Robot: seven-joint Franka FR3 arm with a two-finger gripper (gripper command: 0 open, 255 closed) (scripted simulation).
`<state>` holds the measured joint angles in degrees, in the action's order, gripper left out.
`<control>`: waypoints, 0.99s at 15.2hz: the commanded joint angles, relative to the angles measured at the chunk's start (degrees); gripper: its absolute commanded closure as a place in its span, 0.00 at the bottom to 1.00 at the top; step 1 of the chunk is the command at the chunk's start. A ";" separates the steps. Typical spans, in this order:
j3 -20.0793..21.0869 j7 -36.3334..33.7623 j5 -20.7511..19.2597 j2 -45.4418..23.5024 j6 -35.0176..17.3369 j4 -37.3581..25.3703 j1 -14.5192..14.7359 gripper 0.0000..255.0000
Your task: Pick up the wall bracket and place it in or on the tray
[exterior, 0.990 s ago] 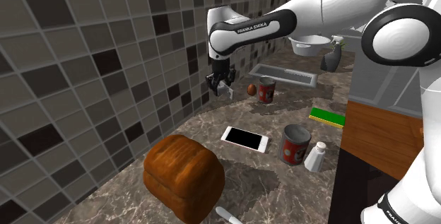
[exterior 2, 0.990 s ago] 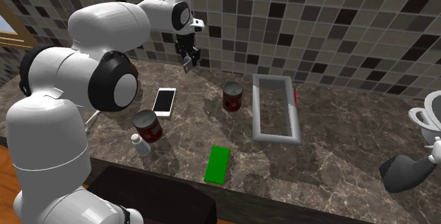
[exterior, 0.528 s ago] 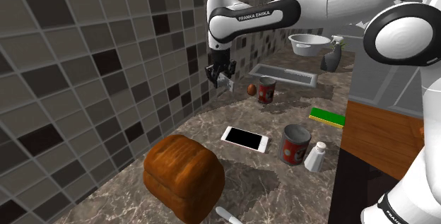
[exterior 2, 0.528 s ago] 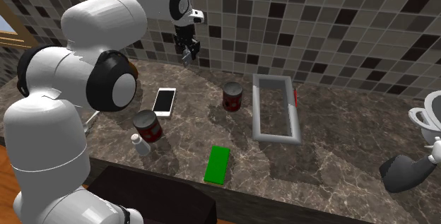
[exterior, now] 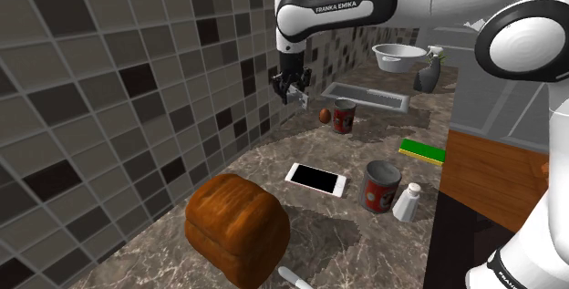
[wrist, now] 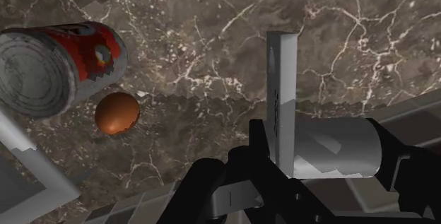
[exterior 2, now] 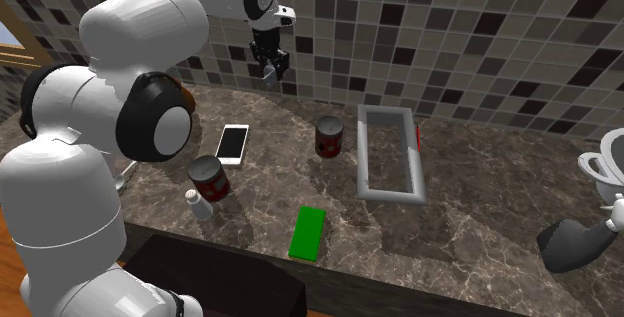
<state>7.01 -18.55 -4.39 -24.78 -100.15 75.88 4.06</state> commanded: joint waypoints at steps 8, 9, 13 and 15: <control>-2.96 10.60 1.42 3.43 -1.90 4.95 -7.80 1.00; -3.33 11.80 1.56 3.55 -1.98 5.10 -8.64 1.00; -4.76 16.60 2.09 3.46 -2.02 4.90 -11.99 1.00; -5.50 19.00 2.36 3.07 -1.87 4.30 -13.64 1.00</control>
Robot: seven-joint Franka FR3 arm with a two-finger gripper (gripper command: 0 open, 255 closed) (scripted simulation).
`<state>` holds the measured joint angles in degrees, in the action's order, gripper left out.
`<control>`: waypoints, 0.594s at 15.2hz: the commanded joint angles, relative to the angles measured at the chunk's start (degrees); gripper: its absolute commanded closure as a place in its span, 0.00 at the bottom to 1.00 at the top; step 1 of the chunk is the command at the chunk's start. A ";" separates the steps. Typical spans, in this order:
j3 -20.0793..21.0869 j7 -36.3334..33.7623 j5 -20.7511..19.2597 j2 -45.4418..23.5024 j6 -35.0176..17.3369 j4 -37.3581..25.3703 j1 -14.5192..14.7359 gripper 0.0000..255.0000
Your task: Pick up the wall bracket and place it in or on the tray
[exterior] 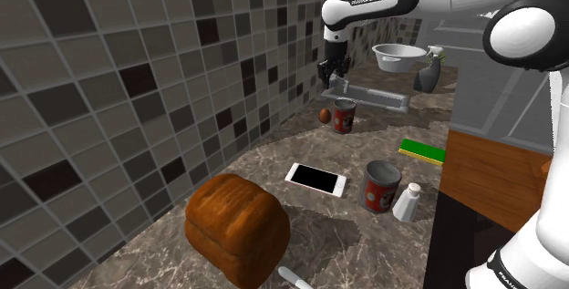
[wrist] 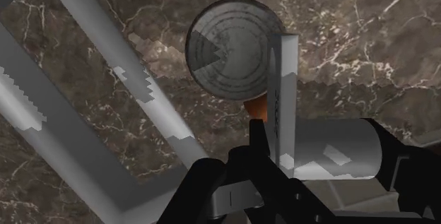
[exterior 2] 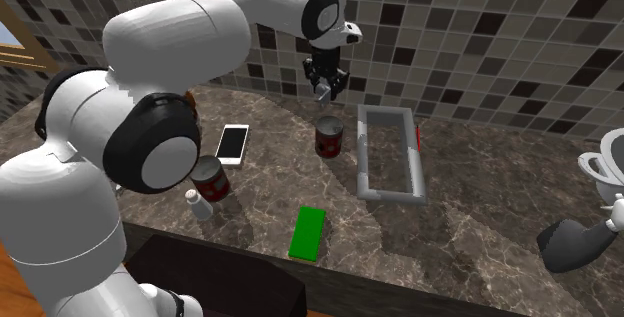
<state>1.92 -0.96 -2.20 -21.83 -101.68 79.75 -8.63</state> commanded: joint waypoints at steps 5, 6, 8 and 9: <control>-2.11 7.33 0.85 -1.89 0.56 -2.63 -5.11 1.00; -2.44 8.49 0.99 -2.47 0.84 -3.53 -5.95 1.00; -3.05 10.80 1.29 -3.84 1.53 -5.64 -7.64 1.00; -3.35 11.94 1.45 -4.63 1.94 -6.86 -8.49 1.00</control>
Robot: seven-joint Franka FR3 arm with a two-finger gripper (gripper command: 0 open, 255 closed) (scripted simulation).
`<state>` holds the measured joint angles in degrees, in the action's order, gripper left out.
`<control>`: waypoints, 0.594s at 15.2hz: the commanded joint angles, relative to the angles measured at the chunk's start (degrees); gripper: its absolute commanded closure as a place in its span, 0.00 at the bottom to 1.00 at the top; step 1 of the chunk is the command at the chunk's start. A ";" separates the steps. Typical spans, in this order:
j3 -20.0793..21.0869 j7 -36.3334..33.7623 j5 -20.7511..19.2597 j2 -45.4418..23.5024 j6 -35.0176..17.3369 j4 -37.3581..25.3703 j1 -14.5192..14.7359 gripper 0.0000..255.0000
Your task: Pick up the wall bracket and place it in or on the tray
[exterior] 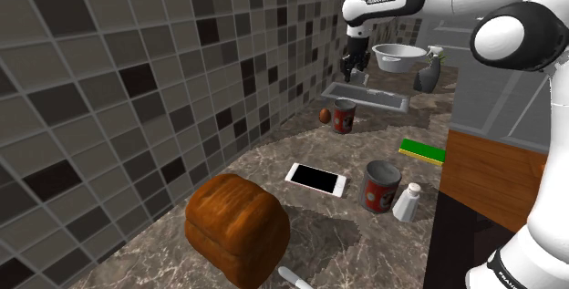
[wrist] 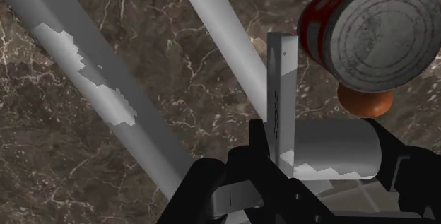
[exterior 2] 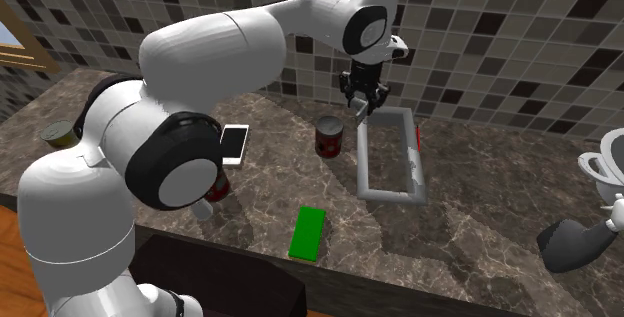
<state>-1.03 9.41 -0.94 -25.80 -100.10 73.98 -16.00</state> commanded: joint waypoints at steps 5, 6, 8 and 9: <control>-1.70 7.09 1.04 -5.87 3.27 -9.30 -5.47 1.00; -1.92 8.15 1.23 -7.22 4.07 -11.47 -6.36 1.00; -2.08 9.12 1.38 -8.41 4.03 -12.64 -7.21 1.00; -2.08 9.11 1.37 -8.23 3.15 -11.58 -7.19 1.00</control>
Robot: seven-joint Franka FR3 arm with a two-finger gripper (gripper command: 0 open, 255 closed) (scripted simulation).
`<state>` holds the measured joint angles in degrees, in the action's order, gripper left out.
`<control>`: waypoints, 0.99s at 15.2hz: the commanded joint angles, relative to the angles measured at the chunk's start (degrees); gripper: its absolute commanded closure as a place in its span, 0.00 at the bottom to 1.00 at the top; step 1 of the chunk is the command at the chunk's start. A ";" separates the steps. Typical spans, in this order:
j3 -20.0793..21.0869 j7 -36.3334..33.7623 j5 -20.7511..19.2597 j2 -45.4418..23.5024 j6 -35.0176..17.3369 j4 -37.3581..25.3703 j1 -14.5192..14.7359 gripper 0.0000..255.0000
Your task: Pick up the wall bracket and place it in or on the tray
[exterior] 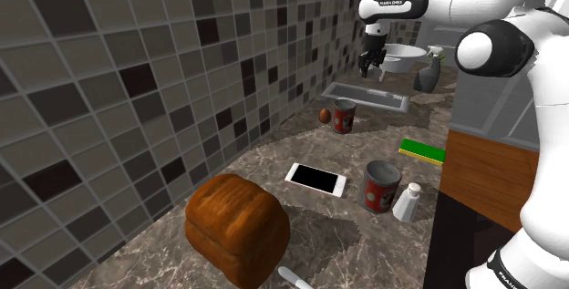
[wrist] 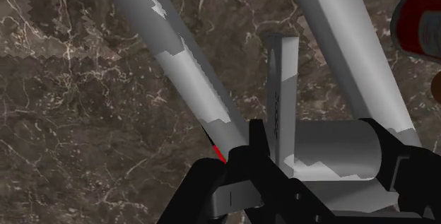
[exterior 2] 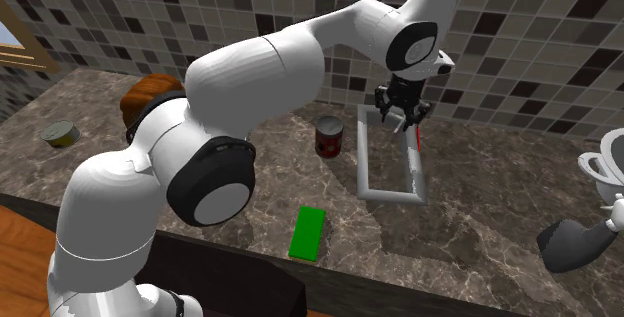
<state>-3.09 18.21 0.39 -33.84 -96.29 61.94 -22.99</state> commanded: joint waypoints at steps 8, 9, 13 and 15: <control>-0.01 0.23 0.02 0.31 -7.15 7.45 -0.08 1.00; -0.01 0.23 0.02 0.29 -7.90 8.18 -0.07 1.00; 0.00 0.20 0.03 0.12 -10.02 10.14 -0.05 1.00; 0.00 0.20 0.03 0.12 -10.01 10.13 -0.05 1.00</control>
<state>-3.09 18.43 0.41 -33.71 -106.18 71.98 -23.05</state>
